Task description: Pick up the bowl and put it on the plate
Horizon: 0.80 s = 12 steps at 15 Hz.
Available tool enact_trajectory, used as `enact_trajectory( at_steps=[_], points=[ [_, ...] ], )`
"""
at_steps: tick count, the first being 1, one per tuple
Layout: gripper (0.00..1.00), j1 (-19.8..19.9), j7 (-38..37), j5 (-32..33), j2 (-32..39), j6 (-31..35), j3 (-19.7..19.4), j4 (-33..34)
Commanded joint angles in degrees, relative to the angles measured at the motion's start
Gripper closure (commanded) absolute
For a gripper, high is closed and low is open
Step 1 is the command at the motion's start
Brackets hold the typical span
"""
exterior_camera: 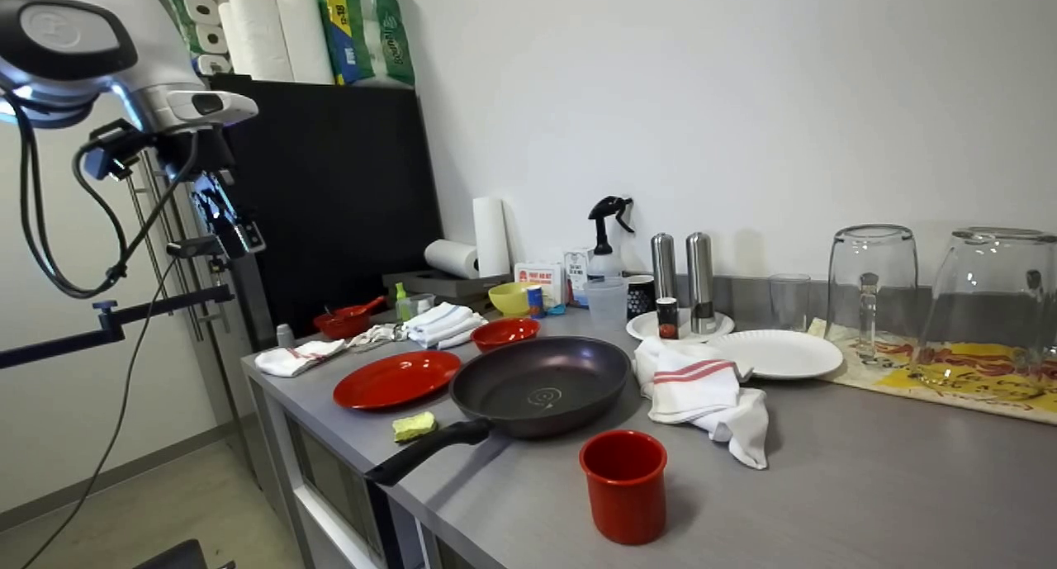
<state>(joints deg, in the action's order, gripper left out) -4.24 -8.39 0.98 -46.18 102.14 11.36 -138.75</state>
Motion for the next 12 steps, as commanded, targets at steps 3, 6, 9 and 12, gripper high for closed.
enact_trajectory(
  at_steps=[3,6,9,12],
  points=[
    [0.0,-0.48,-0.29,0.29,0.13,-0.1,-0.31,0.11],
    [0.0,-0.48,-0.29,0.29,0.13,-0.1,-0.31,0.11],
    [0.0,-0.41,-0.46,0.36,0.05,0.19,-0.23,0.03],
    [0.0,-0.34,-0.92,-0.07,0.72,1.85,-0.25,-0.37]
  ],
)
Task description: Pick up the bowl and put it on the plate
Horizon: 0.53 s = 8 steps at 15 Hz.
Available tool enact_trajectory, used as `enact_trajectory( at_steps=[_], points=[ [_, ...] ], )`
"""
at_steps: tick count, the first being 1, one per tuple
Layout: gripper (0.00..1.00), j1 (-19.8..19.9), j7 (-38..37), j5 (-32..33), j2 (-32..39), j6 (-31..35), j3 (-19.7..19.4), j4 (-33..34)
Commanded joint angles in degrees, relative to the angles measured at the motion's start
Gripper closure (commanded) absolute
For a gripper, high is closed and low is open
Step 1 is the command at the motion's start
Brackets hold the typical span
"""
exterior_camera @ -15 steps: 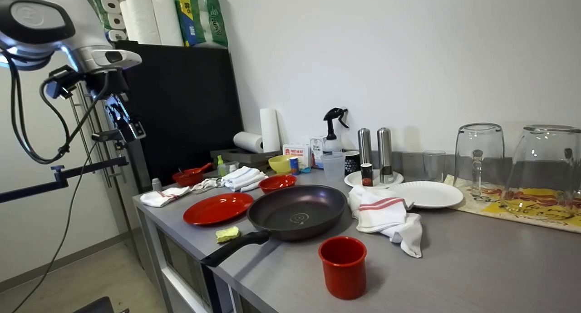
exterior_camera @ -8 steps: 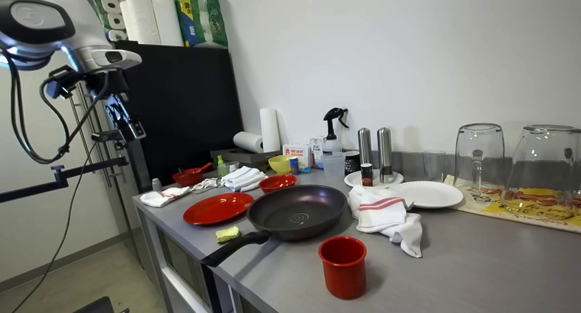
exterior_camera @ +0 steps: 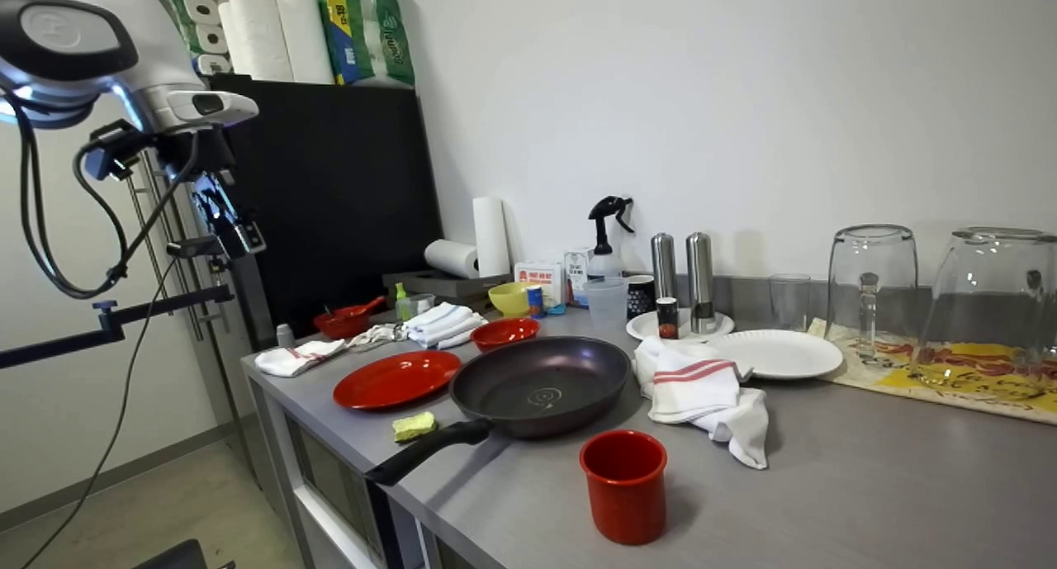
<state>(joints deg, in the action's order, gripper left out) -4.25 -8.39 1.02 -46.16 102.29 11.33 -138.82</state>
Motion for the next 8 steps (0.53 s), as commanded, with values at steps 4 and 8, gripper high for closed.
enact_trajectory(
  at_steps=[4,8],
  points=[
    [0.0,-0.26,-1.06,-0.16,4.38,5.8,0.16,-0.8],
    [0.0,0.47,-1.83,1.0,10.62,11.44,0.62,0.28]
  ],
)
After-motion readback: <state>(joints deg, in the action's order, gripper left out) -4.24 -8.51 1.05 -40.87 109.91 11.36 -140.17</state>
